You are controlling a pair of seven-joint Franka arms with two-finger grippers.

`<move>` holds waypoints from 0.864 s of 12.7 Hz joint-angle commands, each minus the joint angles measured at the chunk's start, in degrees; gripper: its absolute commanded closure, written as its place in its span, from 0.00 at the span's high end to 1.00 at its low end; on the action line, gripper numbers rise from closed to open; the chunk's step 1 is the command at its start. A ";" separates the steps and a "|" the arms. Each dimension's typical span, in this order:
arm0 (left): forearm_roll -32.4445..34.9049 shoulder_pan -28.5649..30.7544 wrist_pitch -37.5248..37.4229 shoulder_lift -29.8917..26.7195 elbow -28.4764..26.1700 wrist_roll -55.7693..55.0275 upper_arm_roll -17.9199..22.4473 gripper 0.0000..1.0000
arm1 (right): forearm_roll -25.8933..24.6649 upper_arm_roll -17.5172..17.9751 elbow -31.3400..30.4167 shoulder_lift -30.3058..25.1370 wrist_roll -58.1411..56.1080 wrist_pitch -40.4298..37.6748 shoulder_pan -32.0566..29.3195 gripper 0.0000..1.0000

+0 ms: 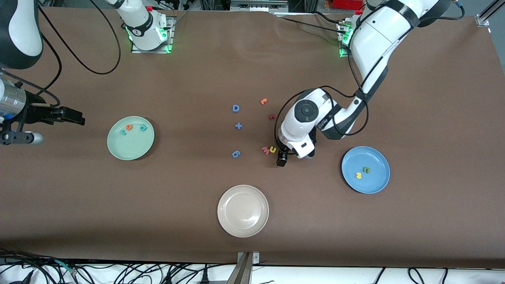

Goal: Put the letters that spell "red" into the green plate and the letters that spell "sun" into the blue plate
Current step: 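Release the 2 and move the left gripper to the yellow u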

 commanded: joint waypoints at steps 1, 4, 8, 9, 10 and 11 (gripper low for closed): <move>3.83 -1.65 0.65 -0.43 -1.47 -7.19 0.71 0.99 | -0.99 -3.22 -3.87 -3.28 -0.23 2.01 3.85 1.00; 3.75 -4.64 0.47 0.44 -1.21 -9.05 2.37 0.99 | -0.64 -3.60 -3.87 -2.49 -0.40 2.10 3.96 1.00; 3.66 -9.38 0.56 1.68 -0.15 -10.10 6.76 0.99 | -0.55 -3.60 -3.87 -2.40 -0.49 2.01 3.87 1.00; 3.57 -9.65 0.56 1.68 -0.06 -10.02 6.86 0.99 | -0.55 -3.60 -3.78 -2.40 -0.49 2.01 3.87 1.00; 3.48 -9.66 0.56 1.77 0.02 -10.02 6.86 0.98 | -0.55 -3.60 -3.78 -2.40 -0.49 2.01 3.87 1.00; 3.48 -9.66 0.56 1.77 0.72 -10.02 6.86 0.98 | -0.55 -3.60 -3.87 -2.40 -0.49 2.01 3.87 1.00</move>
